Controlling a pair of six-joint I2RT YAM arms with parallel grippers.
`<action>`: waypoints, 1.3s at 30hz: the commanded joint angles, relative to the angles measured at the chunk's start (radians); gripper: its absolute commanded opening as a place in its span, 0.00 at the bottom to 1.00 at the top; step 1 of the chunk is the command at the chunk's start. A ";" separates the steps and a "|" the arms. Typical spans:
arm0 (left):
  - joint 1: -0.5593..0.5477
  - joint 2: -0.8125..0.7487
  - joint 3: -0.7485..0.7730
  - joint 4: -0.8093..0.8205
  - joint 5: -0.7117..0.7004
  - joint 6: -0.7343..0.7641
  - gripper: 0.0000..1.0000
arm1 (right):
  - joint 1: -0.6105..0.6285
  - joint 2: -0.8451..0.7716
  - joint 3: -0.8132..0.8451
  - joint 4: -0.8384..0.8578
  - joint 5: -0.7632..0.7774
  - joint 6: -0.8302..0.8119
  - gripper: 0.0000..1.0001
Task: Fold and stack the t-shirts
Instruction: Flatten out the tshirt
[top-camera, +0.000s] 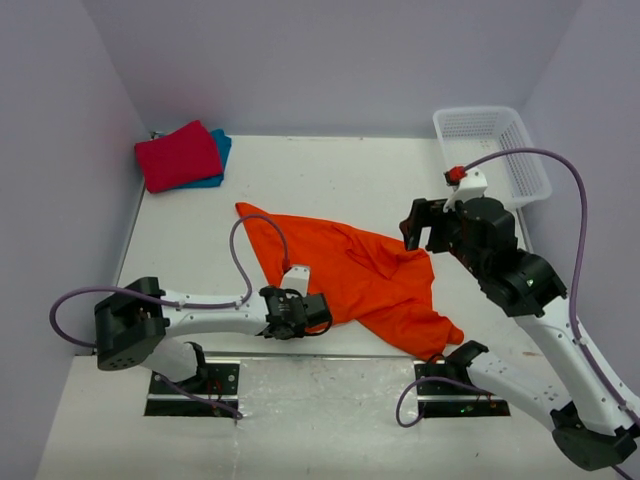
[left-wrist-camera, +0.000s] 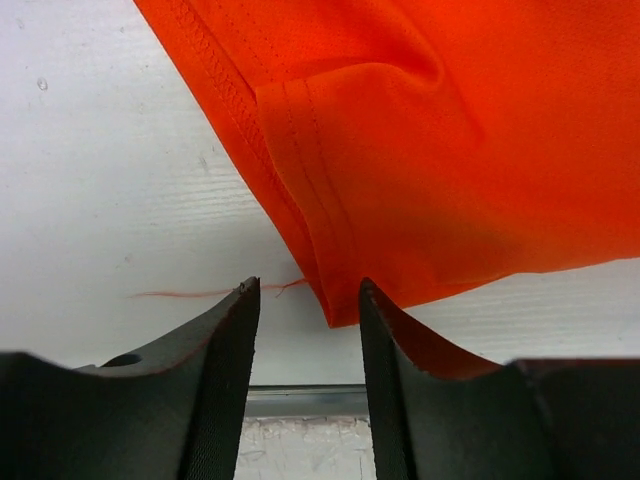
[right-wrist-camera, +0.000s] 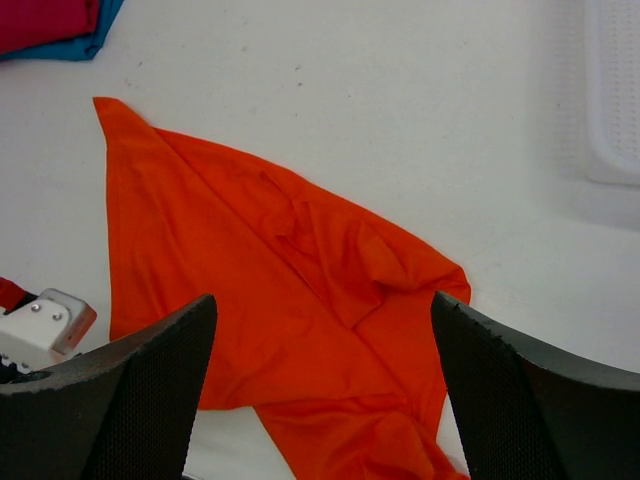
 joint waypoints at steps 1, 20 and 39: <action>0.001 0.050 0.027 0.043 -0.031 -0.016 0.45 | 0.003 -0.025 -0.011 0.028 -0.017 0.014 0.87; 0.001 0.070 0.009 0.175 0.073 0.036 0.34 | 0.003 -0.068 -0.040 0.030 -0.014 0.011 0.88; -0.002 -0.005 0.082 0.044 -0.031 0.028 0.00 | 0.003 -0.043 -0.112 0.044 0.012 0.034 0.87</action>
